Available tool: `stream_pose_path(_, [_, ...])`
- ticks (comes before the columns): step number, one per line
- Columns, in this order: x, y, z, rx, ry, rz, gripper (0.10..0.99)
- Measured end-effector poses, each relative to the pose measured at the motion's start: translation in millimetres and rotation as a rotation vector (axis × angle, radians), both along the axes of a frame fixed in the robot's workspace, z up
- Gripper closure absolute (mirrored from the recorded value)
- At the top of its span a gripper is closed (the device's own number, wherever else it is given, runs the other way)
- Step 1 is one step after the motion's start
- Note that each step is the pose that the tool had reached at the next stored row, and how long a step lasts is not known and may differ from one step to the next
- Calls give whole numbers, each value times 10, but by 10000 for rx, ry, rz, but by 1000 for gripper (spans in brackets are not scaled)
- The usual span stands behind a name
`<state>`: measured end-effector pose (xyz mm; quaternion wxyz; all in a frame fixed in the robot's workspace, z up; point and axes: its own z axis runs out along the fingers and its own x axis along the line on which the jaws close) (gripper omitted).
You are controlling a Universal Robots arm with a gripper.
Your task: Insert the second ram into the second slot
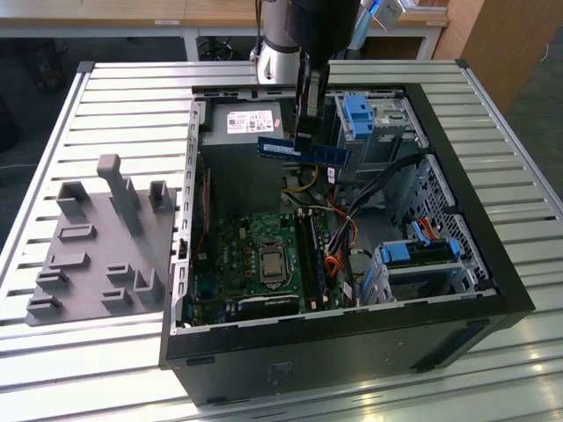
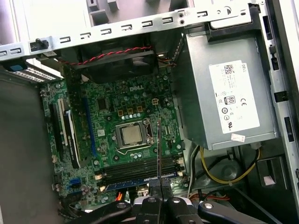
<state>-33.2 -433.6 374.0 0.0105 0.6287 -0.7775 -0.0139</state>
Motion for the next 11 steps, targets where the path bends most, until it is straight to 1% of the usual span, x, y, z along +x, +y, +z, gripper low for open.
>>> stream_pose_path(11, [0, 0, -2, 2, 0, -562, 973])
